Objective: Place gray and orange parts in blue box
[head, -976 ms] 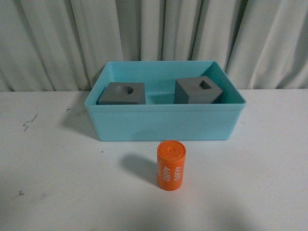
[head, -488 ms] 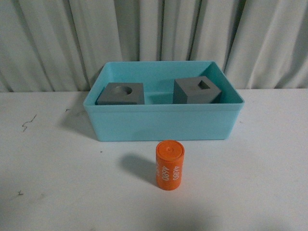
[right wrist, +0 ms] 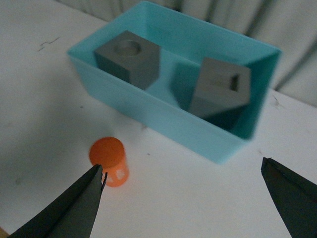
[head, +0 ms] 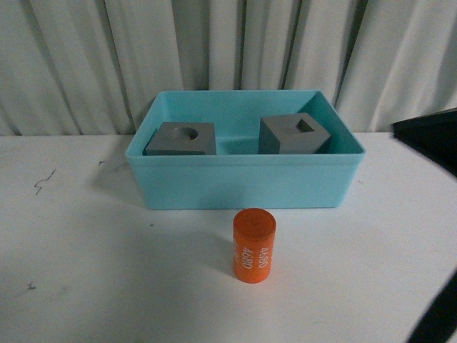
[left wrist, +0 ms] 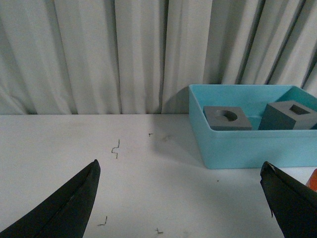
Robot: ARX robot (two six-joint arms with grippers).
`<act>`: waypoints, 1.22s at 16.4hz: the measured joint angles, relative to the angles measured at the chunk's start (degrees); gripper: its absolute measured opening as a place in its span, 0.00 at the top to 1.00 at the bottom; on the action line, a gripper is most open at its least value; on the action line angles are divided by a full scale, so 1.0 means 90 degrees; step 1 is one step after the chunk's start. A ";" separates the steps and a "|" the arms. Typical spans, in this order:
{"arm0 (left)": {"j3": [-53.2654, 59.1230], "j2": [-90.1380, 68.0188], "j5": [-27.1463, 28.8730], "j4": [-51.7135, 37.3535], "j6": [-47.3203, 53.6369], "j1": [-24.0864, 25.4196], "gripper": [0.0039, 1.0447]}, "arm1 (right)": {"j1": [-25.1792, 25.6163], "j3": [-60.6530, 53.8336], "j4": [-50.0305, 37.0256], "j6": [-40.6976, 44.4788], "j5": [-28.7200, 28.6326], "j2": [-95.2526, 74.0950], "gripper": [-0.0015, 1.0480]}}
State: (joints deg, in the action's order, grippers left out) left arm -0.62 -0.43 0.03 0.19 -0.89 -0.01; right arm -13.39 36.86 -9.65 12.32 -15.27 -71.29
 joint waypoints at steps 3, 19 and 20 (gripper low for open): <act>0.0000 0.0000 0.0000 0.0000 0.0000 0.0000 0.06 | -0.0988 0.0709 0.0051 0.0644 -0.0090 -0.1093 0.06; 0.0000 0.0000 0.0000 0.0000 0.0000 0.0000 0.06 | -0.1802 0.1814 -0.0610 -0.0114 0.0624 -0.4318 0.06; 0.0000 0.0000 0.0000 0.0000 0.0000 0.0000 0.06 | -0.1809 0.1817 -0.0685 -0.0245 0.0750 -0.4464 0.19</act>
State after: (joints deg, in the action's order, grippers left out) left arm -0.62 -0.43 0.03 0.19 -0.89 -0.01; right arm -29.67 53.21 -15.81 10.11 -8.51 -111.46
